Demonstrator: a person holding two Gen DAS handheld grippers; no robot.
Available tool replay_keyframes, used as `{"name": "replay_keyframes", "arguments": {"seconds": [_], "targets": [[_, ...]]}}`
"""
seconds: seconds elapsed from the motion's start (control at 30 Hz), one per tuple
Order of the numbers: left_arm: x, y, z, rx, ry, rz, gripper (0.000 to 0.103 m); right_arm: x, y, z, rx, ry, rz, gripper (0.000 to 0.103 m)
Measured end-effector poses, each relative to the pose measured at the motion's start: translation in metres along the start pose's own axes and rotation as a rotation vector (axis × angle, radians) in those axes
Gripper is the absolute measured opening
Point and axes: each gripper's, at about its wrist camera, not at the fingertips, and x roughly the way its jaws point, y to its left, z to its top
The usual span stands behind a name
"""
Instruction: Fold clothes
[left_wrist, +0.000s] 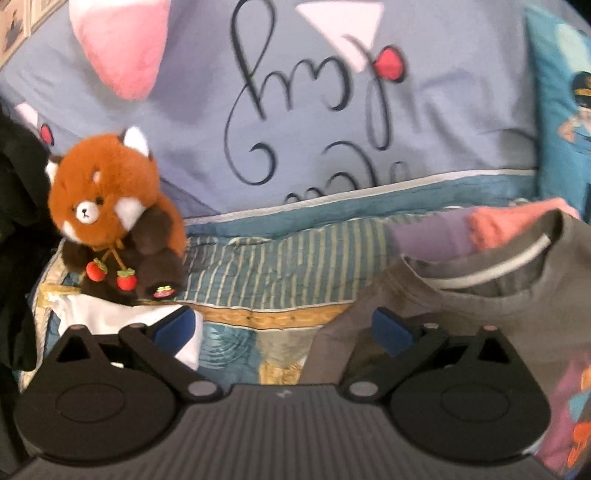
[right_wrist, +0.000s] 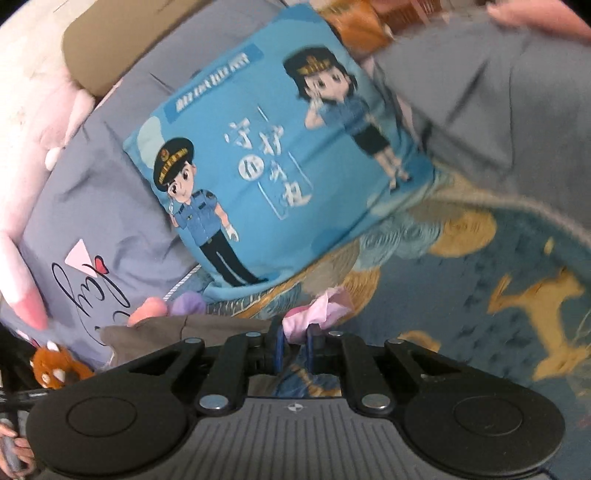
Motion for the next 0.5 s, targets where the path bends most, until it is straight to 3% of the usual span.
{"name": "replay_keyframes", "arguments": {"seconds": [0.27, 0.37, 0.5], "targets": [[-0.061, 0.001, -0.026, 0.016, -0.082, -0.093, 0.103, -0.036, 0.023, 0.033, -0.081, -0.143, 0.058, 0.011], [-0.073, 0.005, -0.041, 0.01, -0.082, -0.131, 0.103, -0.035, 0.023, 0.036, -0.138, -0.149, -0.017, 0.011], [-0.073, -0.004, -0.076, 0.064, -0.036, -0.072, 0.103, 0.01, -0.014, 0.028, -0.056, -0.006, -0.197, 0.011]]}}
